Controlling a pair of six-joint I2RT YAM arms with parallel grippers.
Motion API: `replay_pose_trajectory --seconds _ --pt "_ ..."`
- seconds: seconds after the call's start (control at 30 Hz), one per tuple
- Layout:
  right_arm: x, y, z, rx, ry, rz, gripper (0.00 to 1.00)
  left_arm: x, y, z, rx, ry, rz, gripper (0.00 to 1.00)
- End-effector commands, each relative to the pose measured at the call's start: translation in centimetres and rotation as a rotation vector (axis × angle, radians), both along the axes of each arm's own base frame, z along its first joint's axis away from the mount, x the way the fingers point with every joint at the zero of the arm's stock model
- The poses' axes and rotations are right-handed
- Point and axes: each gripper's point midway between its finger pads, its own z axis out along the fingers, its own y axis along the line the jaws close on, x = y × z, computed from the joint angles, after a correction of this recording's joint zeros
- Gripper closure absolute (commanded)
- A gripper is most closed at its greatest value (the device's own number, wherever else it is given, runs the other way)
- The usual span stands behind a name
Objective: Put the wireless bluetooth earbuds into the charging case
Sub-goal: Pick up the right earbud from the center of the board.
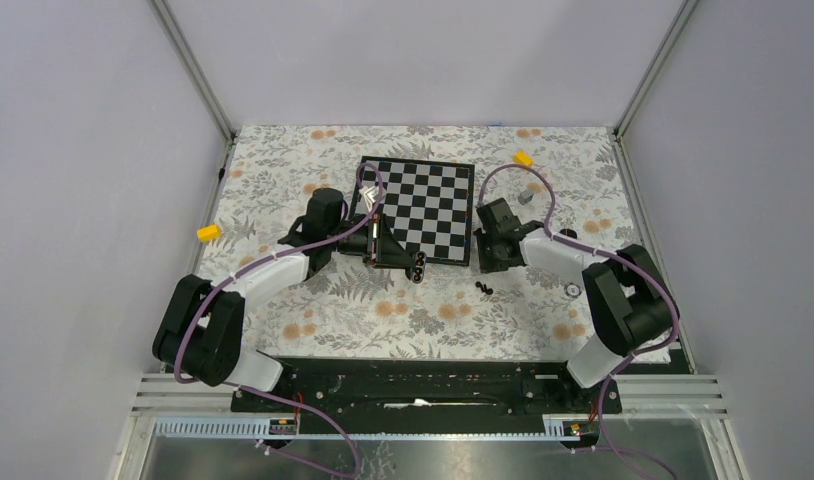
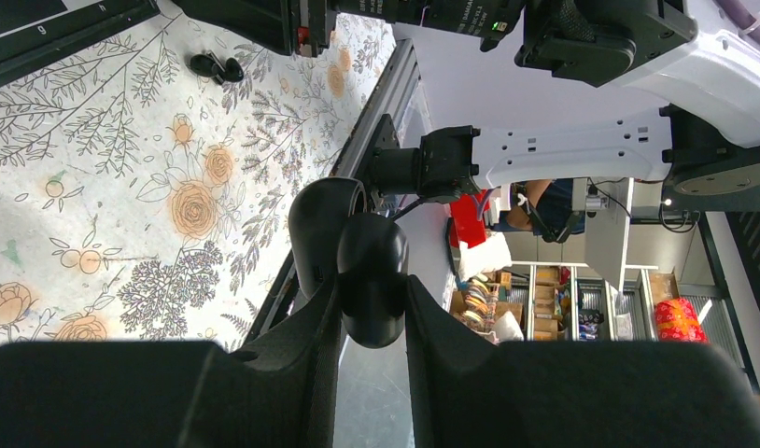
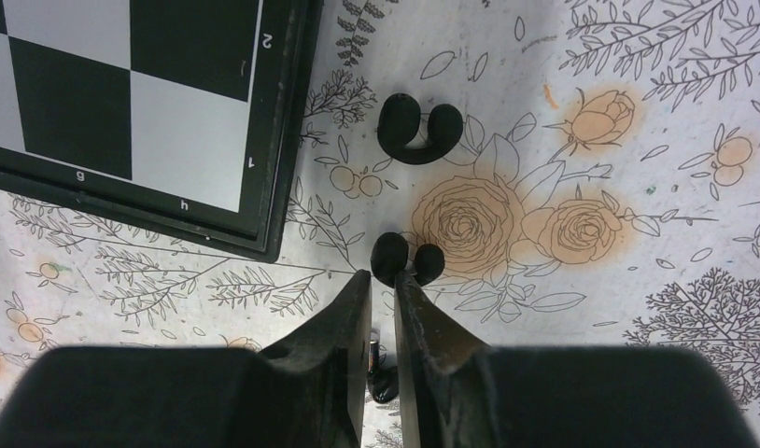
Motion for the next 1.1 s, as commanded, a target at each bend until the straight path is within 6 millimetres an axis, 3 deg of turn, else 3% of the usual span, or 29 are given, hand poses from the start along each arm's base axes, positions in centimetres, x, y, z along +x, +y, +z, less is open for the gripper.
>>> replay_pose_trajectory --seconds 0.0,0.17,0.37,0.43,0.53,0.63,0.8,0.93,1.07 --pt "1.9 1.0 0.9 0.005 -0.043 0.031 0.79 0.5 -0.3 1.3 -0.03 -0.059 0.0 0.92" --pt "2.8 0.7 0.9 -0.026 -0.059 0.027 0.77 0.4 -0.4 1.4 -0.031 -0.058 -0.003 0.92" --pt "3.3 0.8 1.1 -0.029 -0.069 0.023 0.66 0.5 -0.4 1.5 -0.031 -0.058 -0.001 0.92" --pt "3.3 1.0 1.6 -0.016 -0.079 0.026 0.67 0.5 -0.4 1.5 -0.032 -0.06 0.001 0.92" --pt "3.4 1.5 2.6 0.024 -0.11 0.036 0.75 0.5 -0.4 1.5 -0.032 -0.059 -0.001 0.92" --pt "3.1 1.9 3.0 0.061 -0.137 0.046 0.75 0.6 -0.5 1.5 -0.032 -0.059 -0.004 0.92" --pt "2.6 1.1 3.1 0.042 -0.148 0.034 0.73 0.7 -0.7 1.7 -0.034 -0.061 -0.008 0.92" --pt "2.4 0.3 3.3 0.025 -0.165 -0.006 0.63 0.6 -0.8 1.7 -0.034 -0.059 -0.013 0.92" --pt "1.9 -0.4 3.2 0.053 -0.157 -0.084 0.64 0.6 -0.9 1.8 -0.035 -0.062 -0.016 0.92"
